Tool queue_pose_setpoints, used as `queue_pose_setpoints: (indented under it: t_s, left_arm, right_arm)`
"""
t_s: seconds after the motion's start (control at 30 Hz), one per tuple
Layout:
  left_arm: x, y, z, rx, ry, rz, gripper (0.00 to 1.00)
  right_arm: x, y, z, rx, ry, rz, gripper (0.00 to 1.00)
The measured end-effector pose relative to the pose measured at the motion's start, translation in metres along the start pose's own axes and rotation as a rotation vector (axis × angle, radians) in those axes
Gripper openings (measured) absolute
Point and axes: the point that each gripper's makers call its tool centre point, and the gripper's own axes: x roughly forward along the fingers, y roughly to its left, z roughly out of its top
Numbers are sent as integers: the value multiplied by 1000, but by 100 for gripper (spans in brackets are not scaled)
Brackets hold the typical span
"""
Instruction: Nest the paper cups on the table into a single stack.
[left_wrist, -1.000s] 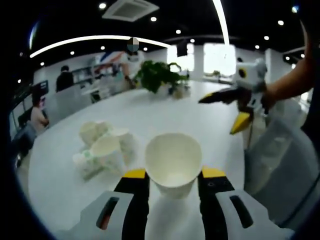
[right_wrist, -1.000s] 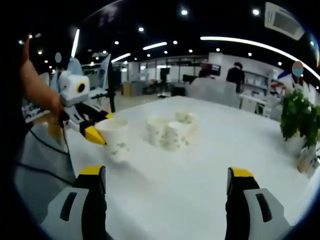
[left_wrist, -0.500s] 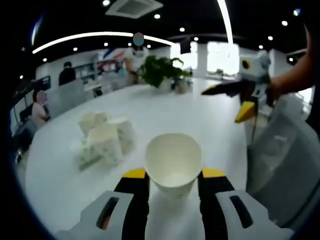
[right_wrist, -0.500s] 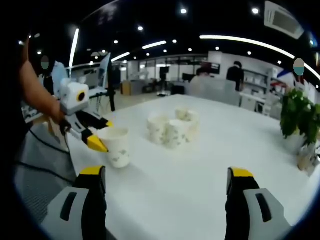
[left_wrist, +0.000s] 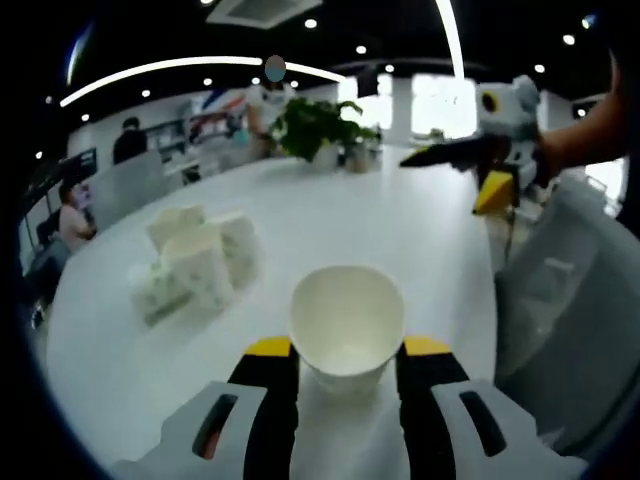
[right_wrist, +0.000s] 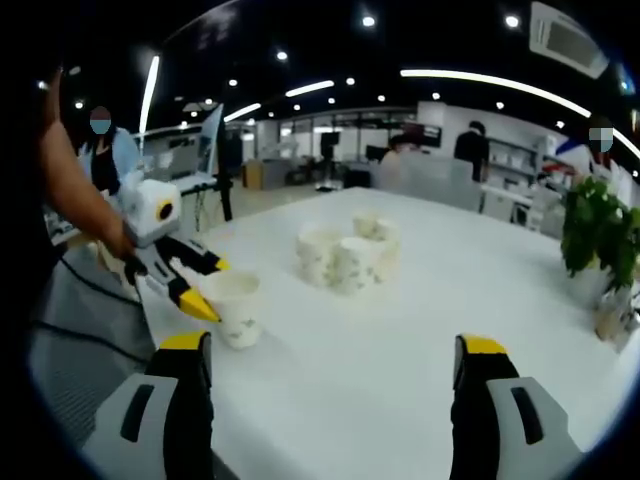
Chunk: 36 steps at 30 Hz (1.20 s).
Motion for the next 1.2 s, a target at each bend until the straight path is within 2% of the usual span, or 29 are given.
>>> queue_pose_setpoints:
  t_s: [0.33,0.5,0.7,1.0,1.1,1.2]
  left_arm:
    - [0,-2,-6,25,29,-8,40]
    - [-5,-1,-4,6,23,-16,58]
    - [-20,4,15,-64,-60,-14,83]
    - [-50,34,28,-90,-97,65,92]
    - [-60,39,31,-118,-109,75,99]
    - [-68,46,32,-131,-120,103,98]
  right_arm:
    - [0,0,2,-5,0,2,99]
    - [1,1,3,-6,-1,5,99]
    - [3,0,5,-8,-2,8,100]
    - [5,-2,12,-16,-15,18,100]
    - [6,-5,17,-17,-24,11,100]
    - [6,-9,19,-17,-32,1,100]
